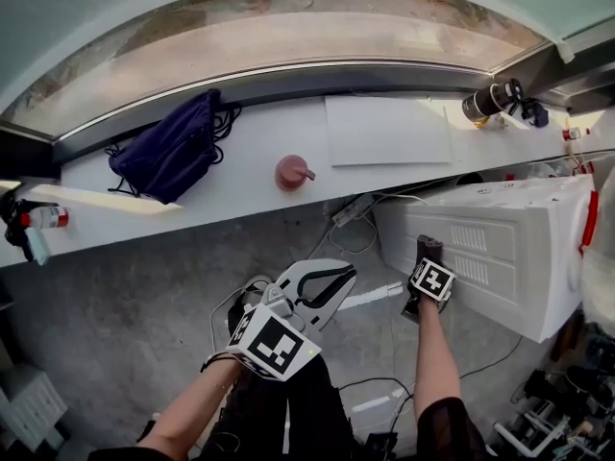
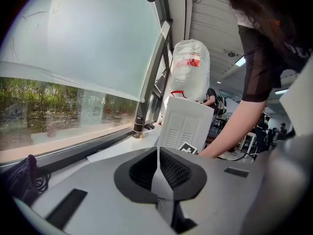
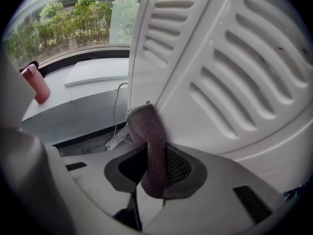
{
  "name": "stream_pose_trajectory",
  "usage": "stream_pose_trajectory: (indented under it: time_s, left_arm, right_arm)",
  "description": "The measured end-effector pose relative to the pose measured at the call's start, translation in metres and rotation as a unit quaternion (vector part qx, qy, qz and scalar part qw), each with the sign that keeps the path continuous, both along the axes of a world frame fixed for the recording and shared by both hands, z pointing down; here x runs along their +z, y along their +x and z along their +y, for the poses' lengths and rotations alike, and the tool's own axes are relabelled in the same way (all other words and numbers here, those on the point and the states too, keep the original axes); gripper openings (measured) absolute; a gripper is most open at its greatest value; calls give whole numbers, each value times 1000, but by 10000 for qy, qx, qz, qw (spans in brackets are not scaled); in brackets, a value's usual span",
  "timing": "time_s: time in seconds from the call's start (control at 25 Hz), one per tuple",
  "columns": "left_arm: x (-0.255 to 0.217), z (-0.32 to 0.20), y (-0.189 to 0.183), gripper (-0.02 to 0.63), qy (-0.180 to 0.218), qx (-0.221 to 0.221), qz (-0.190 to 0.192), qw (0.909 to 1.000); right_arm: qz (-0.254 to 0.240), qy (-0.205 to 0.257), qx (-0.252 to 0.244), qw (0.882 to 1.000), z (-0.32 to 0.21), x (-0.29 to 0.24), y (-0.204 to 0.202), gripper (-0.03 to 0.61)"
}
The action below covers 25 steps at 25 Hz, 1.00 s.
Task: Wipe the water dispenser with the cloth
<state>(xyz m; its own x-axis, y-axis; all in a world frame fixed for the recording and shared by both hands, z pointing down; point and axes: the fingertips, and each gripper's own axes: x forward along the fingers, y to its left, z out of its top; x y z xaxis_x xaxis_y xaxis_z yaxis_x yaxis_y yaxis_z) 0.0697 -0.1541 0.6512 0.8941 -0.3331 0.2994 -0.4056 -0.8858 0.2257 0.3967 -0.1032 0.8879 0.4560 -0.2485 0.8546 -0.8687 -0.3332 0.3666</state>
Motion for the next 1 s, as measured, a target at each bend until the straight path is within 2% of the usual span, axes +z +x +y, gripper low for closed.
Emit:
stream_pose_trajectory:
  time_s: [0.08, 0.2, 0.44, 0.68, 0.84, 1.0]
  left_arm:
    - [3, 2, 2, 26, 14, 35, -29, 10000]
    - [1, 3, 5, 26, 47, 57, -83, 9999]
    - [-37, 3, 22, 26, 137, 251, 21, 9996]
    - [-95, 6, 40, 26, 362, 639, 166, 9972]
    - [-126, 10, 48, 26, 535, 934, 209, 9940]
    - [-145, 3, 49, 26, 643, 976, 226, 9929]
  right_arm:
    - [-50, -52, -8, 10000, -1, 5, 0, 101]
    - [-193, 158, -54, 9997, -5, -6, -8, 100]
    - [-454, 730, -788, 9932, -11, -85, -36, 100]
    - [-462, 1511, -1255, 9794, -33, -225, -62, 100]
    - [-107, 1903, -1651, 9677, -50, -320, -74, 100]
    - [239, 2255, -1746, 9582, -68, -391, -74, 100]
